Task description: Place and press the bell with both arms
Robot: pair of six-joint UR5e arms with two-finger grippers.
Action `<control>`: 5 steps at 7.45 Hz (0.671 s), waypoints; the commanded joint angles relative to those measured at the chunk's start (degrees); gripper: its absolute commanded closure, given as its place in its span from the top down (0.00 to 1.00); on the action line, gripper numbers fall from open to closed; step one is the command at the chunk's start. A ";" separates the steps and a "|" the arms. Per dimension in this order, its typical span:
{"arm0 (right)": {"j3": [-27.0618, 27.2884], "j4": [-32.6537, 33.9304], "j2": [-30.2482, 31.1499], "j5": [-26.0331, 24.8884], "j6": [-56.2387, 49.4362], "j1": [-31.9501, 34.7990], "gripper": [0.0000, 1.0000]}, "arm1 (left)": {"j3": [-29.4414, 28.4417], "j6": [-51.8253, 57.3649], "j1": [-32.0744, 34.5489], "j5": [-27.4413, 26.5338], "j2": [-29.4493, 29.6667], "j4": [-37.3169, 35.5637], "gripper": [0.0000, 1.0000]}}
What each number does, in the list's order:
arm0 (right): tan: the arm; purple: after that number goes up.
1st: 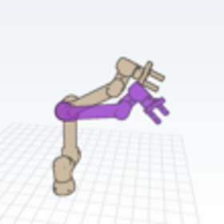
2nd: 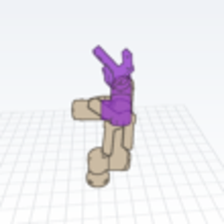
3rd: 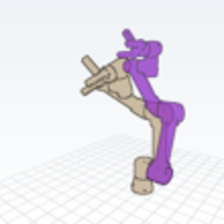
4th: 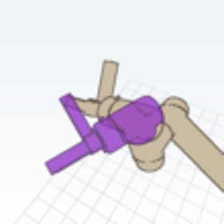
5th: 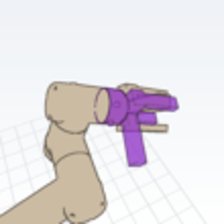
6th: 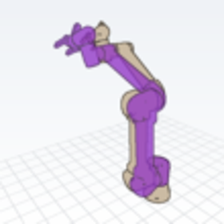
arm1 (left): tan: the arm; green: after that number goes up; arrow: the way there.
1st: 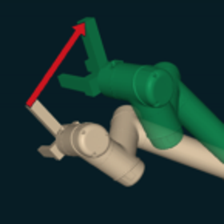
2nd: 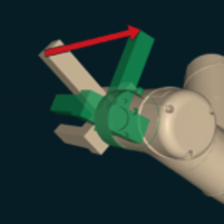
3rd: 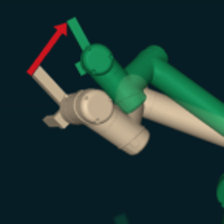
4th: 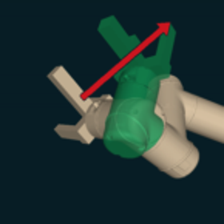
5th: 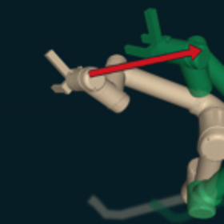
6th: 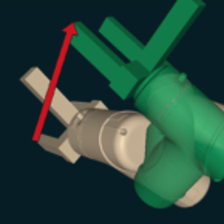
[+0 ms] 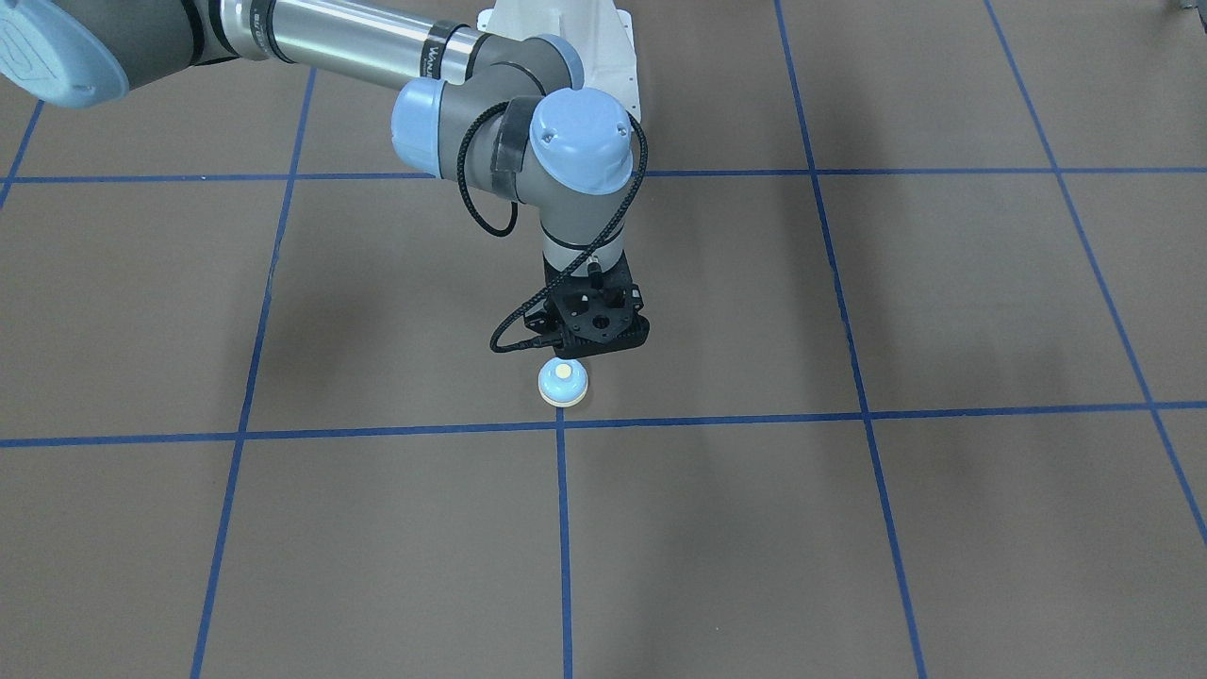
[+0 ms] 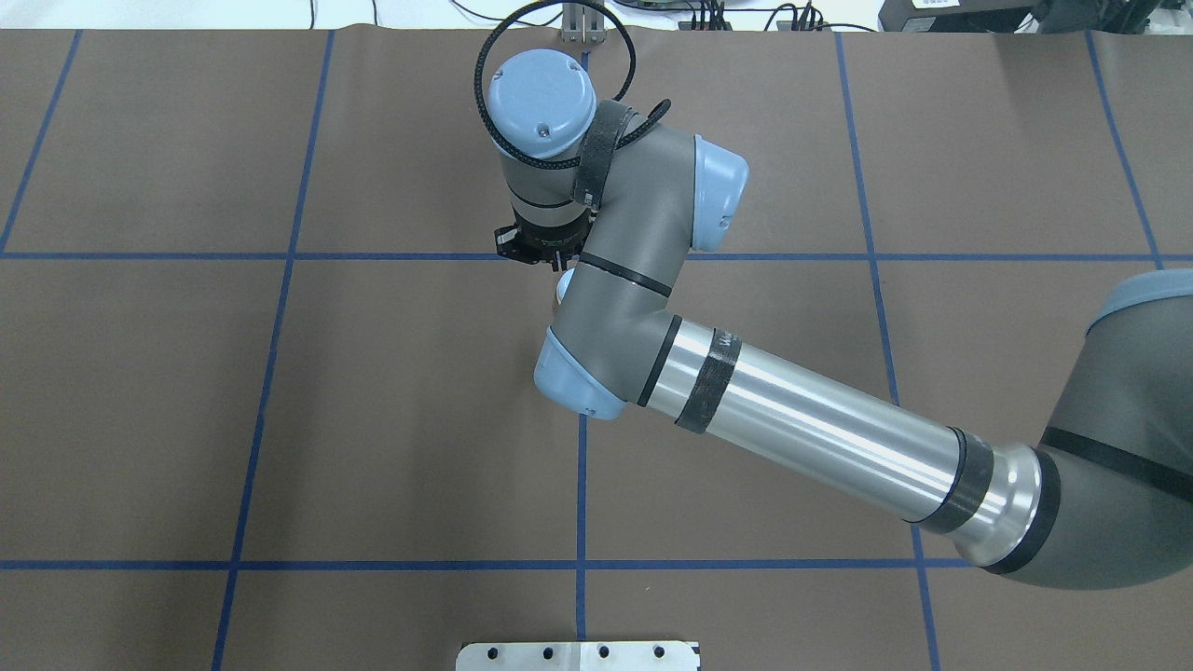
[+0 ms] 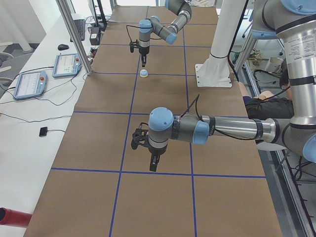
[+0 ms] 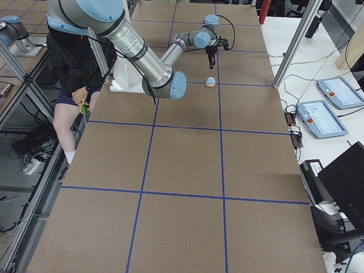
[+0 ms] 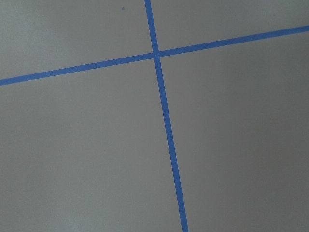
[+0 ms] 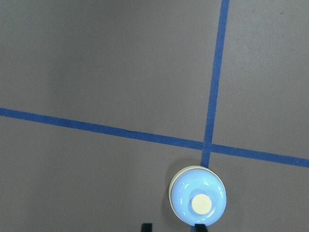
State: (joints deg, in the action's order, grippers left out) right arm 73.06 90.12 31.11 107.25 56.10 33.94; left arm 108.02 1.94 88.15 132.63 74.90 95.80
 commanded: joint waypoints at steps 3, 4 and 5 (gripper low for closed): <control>-4.24 -2.66 0.44 0.24 -0.55 0.42 0.00 | 0.00 -0.36 0.00 0.09 0.07 0.00 1.00; -5.46 -2.75 0.44 0.33 -0.64 0.42 0.00 | -0.01 -0.45 0.00 0.09 0.16 0.00 1.00; -5.74 -2.76 0.53 0.42 -0.64 0.42 0.00 | 0.08 -0.45 0.00 0.09 0.16 0.00 1.00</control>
State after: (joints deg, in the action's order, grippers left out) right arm 68.11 87.54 31.56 107.54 55.48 34.36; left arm 108.05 1.55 88.15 132.71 75.03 95.80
